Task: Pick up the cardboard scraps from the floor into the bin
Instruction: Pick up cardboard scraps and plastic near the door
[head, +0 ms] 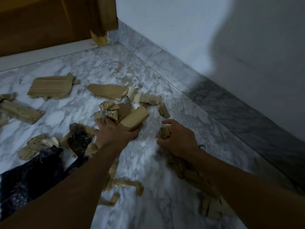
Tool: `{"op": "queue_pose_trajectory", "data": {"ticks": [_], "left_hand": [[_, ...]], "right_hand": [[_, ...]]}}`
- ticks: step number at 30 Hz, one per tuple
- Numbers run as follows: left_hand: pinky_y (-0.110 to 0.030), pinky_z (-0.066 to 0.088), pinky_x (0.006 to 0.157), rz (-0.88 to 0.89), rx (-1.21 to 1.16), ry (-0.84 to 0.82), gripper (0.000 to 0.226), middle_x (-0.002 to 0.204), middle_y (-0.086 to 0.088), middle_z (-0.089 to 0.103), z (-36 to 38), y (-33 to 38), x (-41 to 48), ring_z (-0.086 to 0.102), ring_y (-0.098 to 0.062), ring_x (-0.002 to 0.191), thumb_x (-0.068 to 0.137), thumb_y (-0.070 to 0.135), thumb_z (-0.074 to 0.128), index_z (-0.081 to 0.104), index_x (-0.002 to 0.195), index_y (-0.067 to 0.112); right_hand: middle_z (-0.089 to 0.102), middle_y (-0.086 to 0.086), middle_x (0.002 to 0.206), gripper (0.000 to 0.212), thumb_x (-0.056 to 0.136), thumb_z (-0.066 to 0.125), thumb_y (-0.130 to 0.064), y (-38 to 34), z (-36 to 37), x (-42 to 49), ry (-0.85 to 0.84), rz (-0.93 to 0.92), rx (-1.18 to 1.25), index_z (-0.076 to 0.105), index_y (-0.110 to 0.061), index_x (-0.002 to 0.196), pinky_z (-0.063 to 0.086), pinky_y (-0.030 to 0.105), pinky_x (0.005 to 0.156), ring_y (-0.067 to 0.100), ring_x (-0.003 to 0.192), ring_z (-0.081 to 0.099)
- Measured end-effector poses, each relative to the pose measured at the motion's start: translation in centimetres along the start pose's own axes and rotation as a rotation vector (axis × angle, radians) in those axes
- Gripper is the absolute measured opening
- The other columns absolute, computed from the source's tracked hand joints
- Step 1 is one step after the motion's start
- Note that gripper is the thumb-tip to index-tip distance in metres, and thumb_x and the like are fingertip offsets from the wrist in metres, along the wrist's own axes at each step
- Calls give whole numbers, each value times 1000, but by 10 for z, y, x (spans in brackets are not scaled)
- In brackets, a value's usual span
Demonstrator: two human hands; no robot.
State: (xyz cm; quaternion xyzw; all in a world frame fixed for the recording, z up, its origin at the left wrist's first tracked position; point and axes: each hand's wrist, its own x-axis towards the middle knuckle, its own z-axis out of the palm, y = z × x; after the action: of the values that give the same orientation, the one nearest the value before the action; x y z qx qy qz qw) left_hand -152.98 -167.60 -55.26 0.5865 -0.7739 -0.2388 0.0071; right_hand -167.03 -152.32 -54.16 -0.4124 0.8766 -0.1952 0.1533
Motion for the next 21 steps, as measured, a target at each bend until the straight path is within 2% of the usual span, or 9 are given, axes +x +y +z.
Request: {"op": "queue_pose_trajectory", "data": {"ticks": [2,5,7,9,11,13,15,18,21], "left_hand": [[-53,47,97,1,0,-4,133,152,-15,13,0,0,1,32,-44,133,50,89,59,21,149,9],[-52,47,97,-6,17,-9,133,153,-15,13,0,0,2,33,-43,132,49,89,60,24,148,7],[-52,46,99,-3,23,-10,133,152,-16,13,0,1,3,32,-44,133,50,89,60,23,148,7],[-51,42,103,0,45,-11,133,152,-19,12,0,2,1,30,-45,134,53,87,61,17,150,7],[-51,40,105,-10,58,-14,133,153,-21,8,1,2,1,26,-46,137,54,84,63,10,151,10],[-53,41,103,-14,45,-20,134,155,-22,6,1,2,2,24,-47,138,54,83,65,8,152,12],[-54,42,101,-10,40,-30,134,156,-22,5,2,1,3,24,-47,138,54,82,66,7,152,14],[-52,46,99,-4,33,-2,132,155,-21,10,2,1,2,28,-46,137,53,81,68,13,152,13],[-50,44,99,3,26,24,133,155,-23,12,3,3,-1,29,-45,137,55,77,71,9,152,11]], "right_hand": [[66,-12,122,46,73,76,-45,2,-5,3,-1,5,-9,69,-26,114,48,25,81,11,97,66],[72,-3,98,34,77,74,-41,5,-8,5,2,15,-82,72,-19,102,51,30,75,15,87,66],[72,-1,105,41,80,73,-40,5,-8,5,-32,-7,-92,69,-20,115,49,31,81,17,96,65],[67,-3,123,62,83,70,-44,6,-6,7,-105,-56,-143,54,-28,140,46,30,92,17,111,62],[62,-7,133,68,84,67,-48,5,-5,9,-144,-89,-170,43,-34,147,43,29,97,15,119,58],[62,-9,132,55,86,67,-46,5,-4,11,-142,-116,-163,53,-34,138,42,28,96,14,118,58],[67,-6,116,36,87,66,-44,5,-3,11,-126,-148,-199,64,-28,120,44,29,85,17,106,62],[64,-4,93,23,89,63,-45,4,2,13,-102,-184,-275,62,-23,95,36,27,69,19,84,60],[61,-5,88,20,89,62,-44,2,4,16,-100,-199,-253,59,-24,92,35,27,68,16,77,52]]}}
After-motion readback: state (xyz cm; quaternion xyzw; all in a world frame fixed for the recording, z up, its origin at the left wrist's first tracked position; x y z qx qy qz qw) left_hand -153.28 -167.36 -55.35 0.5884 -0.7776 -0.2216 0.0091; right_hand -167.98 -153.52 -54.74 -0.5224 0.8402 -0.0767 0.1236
